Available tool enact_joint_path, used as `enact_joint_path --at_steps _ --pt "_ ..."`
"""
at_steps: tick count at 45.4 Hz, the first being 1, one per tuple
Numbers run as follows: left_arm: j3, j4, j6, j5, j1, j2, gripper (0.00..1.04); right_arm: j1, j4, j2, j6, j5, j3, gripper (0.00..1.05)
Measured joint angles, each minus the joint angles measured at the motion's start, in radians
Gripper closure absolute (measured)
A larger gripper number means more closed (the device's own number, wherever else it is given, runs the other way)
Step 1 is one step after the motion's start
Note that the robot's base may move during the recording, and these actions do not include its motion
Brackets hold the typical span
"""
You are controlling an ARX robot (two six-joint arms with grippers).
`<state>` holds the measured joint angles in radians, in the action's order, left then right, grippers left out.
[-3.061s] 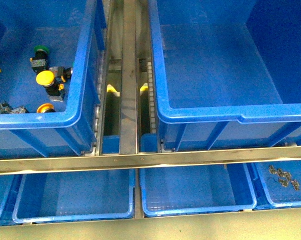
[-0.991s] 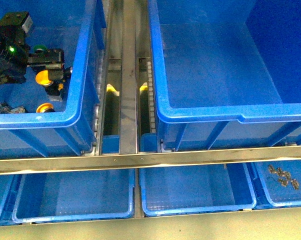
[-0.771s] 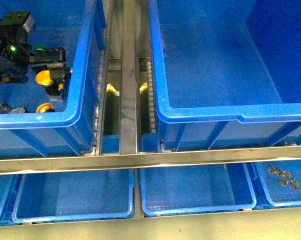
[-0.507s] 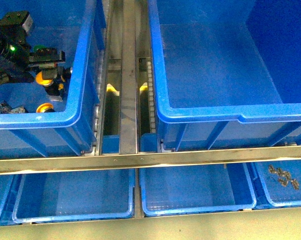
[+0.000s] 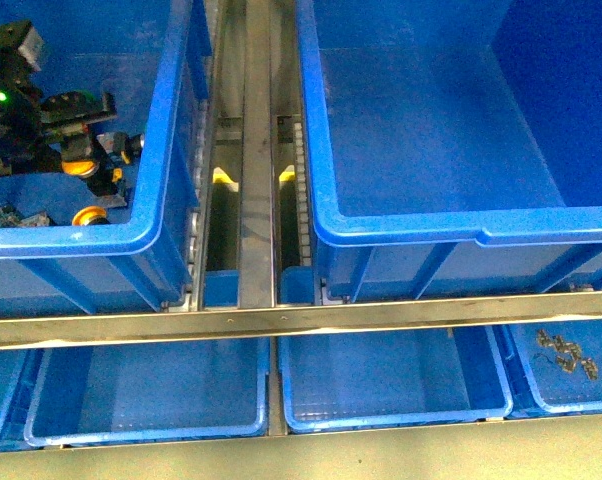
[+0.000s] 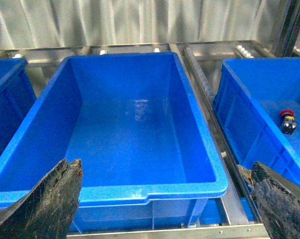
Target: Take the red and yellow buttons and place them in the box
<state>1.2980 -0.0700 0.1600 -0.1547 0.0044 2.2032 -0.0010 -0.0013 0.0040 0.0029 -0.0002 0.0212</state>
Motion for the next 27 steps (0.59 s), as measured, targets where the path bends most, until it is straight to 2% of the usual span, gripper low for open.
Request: enact_joint_path --at_steps 13,20,24,27 --pt "-0.239 -0.036 0.185 -0.197 0.148 -0.397 0.69 0.0 0.0 0.0 0.0 0.0 0.0 0.06" --pt "-0.351 0.046 0.332 -0.347 0.255 -0.584 0.69 0.0 0.0 0.0 0.0 0.0 0.0 0.06" --pt "-0.382 0.074 0.4 -0.401 0.269 -0.672 0.69 0.0 0.0 0.0 0.0 0.0 0.0 0.06" --pt "-0.39 0.081 0.431 -0.404 0.26 -0.716 0.69 0.0 0.0 0.0 0.0 0.0 0.0 0.06"
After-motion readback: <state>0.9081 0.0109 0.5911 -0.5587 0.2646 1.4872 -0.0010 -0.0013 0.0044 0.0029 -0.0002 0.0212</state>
